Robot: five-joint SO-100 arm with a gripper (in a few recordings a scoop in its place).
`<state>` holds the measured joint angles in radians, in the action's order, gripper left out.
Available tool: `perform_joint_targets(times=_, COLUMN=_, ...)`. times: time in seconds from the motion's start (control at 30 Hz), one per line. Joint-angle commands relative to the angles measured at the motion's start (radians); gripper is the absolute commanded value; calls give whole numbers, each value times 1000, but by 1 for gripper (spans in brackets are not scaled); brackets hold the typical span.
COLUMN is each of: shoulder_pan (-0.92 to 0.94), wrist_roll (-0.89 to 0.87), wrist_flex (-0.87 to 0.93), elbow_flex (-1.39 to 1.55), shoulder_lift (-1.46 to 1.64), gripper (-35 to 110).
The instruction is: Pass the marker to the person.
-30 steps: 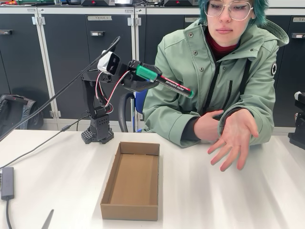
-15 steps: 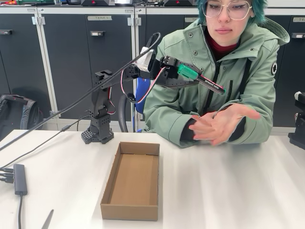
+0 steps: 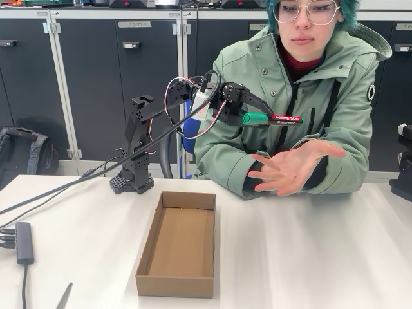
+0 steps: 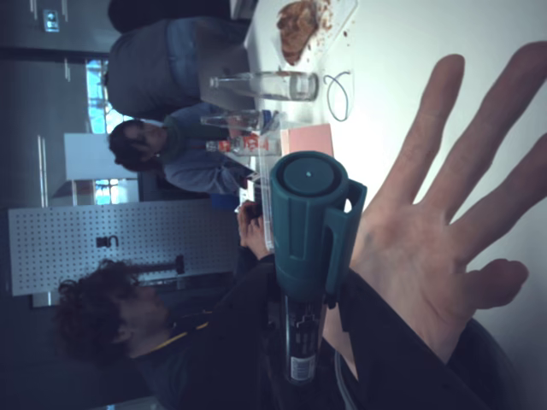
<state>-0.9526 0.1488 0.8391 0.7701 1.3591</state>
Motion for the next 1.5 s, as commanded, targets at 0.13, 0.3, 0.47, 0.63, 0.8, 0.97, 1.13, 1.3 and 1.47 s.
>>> perform_joint_targets(times=0.13, shoulder_pan=26, wrist_roll=-66, wrist_flex=-15, elbow_flex=17, shoulder_lift=14, gripper=-5)
perform_joint_targets(times=0.3, shoulder_pan=34, wrist_roll=-77, wrist_flex=-32, elbow_flex=31, shoulder_lift=11, gripper=-5)
perform_joint_targets(times=0.47, shoulder_pan=38, wrist_roll=-89, wrist_flex=-38, elbow_flex=44, shoulder_lift=11, gripper=-2)
perform_joint_targets(times=0.63, shoulder_pan=41, wrist_roll=-94, wrist_flex=-46, elbow_flex=54, shoulder_lift=9, gripper=17)
perform_joint_targets(times=0.8, shoulder_pan=35, wrist_roll=-63, wrist_flex=-46, elbow_flex=57, shoulder_lift=9, gripper=33)
perform_joint_targets(times=0.97, shoulder_pan=32, wrist_roll=-49, wrist_flex=-44, elbow_flex=57, shoulder_lift=9, gripper=40)
perform_joint_targets(times=1.13, shoulder_pan=29, wrist_roll=-38, wrist_flex=-54, elbow_flex=55, shoulder_lift=9, gripper=46)
perform_joint_targets(times=1.3, shoulder_pan=29, wrist_roll=-29, wrist_flex=-71, elbow_flex=51, shoulder_lift=9, gripper=48)
perform_joint_targets(times=1.47, shoulder_pan=32, wrist_roll=-26, wrist_flex=-75, elbow_flex=48, shoulder_lift=11, gripper=48)
